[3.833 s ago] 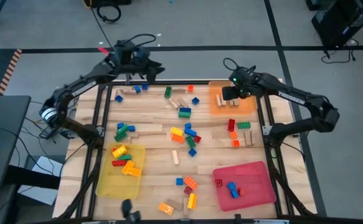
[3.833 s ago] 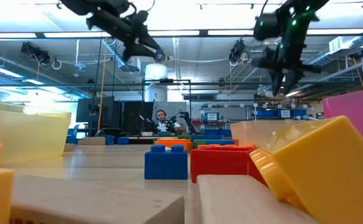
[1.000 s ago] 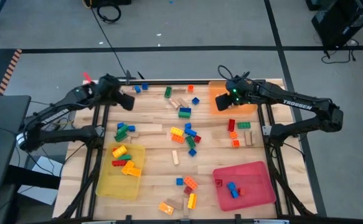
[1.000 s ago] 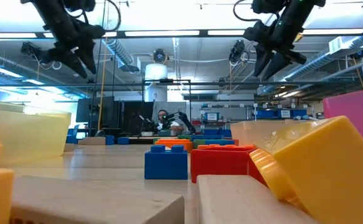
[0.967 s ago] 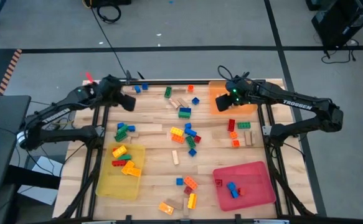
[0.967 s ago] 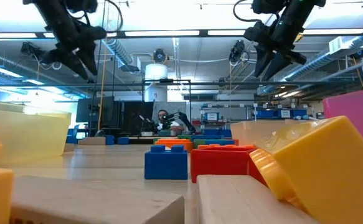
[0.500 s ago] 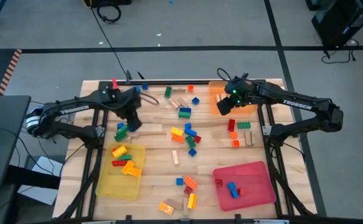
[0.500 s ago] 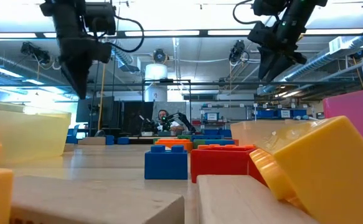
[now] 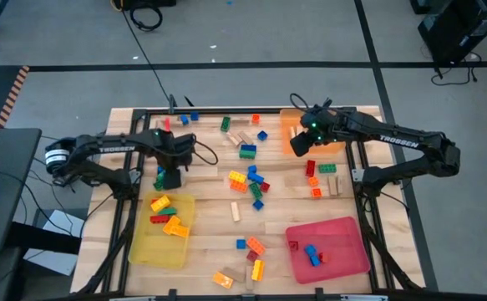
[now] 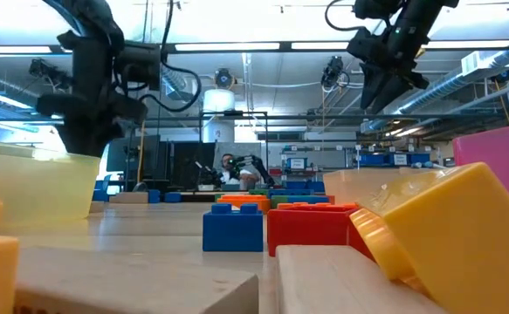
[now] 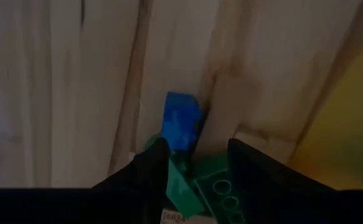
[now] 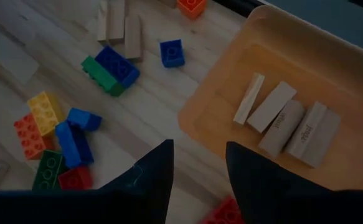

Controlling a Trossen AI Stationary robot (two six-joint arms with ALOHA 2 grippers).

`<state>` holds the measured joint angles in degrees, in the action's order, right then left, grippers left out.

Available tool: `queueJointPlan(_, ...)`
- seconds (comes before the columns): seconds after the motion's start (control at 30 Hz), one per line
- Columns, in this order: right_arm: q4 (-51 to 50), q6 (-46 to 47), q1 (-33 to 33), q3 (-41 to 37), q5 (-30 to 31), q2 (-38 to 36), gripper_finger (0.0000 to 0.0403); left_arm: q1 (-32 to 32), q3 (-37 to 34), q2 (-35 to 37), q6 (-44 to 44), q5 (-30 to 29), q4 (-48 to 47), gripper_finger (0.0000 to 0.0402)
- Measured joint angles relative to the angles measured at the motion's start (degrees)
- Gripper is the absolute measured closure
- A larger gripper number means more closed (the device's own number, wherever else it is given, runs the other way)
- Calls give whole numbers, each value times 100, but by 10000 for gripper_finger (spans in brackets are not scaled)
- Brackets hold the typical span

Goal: Sort blocks by size
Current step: Put the small blue game piece into the red bin

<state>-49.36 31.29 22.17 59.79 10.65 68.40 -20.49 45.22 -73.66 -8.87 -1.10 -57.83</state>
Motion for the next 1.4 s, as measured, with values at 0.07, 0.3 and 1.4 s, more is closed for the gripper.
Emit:
queueJointPlan(0.07, 0, 30, -34, 0, 3, 0, 242, 0, -119, -1, -1, -31, 269, 232)
queueJointPlan(0.3, 4, 124, -111, 0, 24, 0, 243, 0, -256, -29, -277, -27, 482, 232)
queueJointPlan(1.4, 131, 214, -186, 0, 41, 0, 244, -2, -214, -1057, -305, -383, 866, 268)
